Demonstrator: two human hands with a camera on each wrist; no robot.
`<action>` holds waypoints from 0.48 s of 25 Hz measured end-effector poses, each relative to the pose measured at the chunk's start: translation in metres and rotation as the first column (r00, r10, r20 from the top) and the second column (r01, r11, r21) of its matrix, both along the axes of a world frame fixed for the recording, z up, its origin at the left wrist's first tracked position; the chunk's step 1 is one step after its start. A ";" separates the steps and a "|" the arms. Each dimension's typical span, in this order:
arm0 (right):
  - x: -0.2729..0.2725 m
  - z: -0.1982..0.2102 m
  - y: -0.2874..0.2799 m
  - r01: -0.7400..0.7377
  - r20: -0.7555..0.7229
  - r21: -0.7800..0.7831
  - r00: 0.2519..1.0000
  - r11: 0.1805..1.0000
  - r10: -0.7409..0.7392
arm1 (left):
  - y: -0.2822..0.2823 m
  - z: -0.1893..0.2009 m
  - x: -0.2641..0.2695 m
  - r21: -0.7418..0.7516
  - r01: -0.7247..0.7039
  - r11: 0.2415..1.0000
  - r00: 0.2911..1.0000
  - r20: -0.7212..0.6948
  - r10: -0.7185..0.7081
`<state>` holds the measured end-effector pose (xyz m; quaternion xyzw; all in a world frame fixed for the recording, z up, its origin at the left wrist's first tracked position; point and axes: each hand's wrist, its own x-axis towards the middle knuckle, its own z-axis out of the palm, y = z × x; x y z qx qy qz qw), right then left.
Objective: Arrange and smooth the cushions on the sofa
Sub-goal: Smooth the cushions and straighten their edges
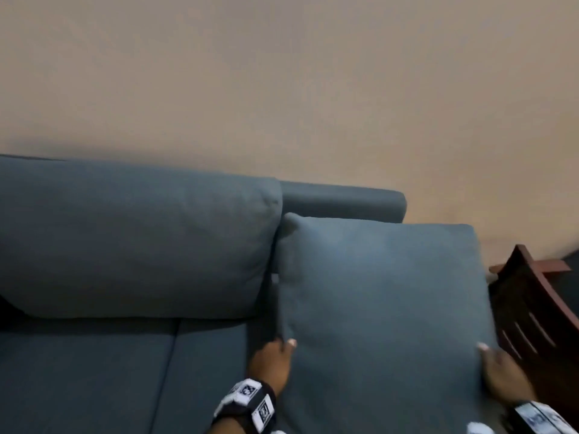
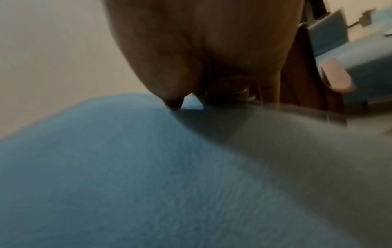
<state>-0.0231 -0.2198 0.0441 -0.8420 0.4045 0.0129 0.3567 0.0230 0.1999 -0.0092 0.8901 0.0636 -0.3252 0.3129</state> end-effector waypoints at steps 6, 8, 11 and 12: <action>0.004 -0.084 0.068 -0.464 -0.517 0.088 0.735 0.882 0.438 | -0.022 -0.080 -0.043 0.047 0.220 0.974 0.965 -0.159 -0.210; -0.020 -0.095 0.073 -0.479 -0.568 0.105 0.691 0.872 0.448 | -0.025 -0.085 -0.067 -0.021 0.289 0.957 0.935 -0.209 -0.287; -0.038 -0.092 0.088 -0.513 -0.520 0.076 0.711 0.855 0.473 | -0.033 -0.082 -0.092 0.062 0.255 0.965 0.955 -0.169 -0.242; -0.037 -0.091 0.093 -0.514 -0.508 0.064 0.721 0.855 0.472 | -0.034 -0.073 -0.094 0.086 0.190 0.978 0.973 -0.152 -0.176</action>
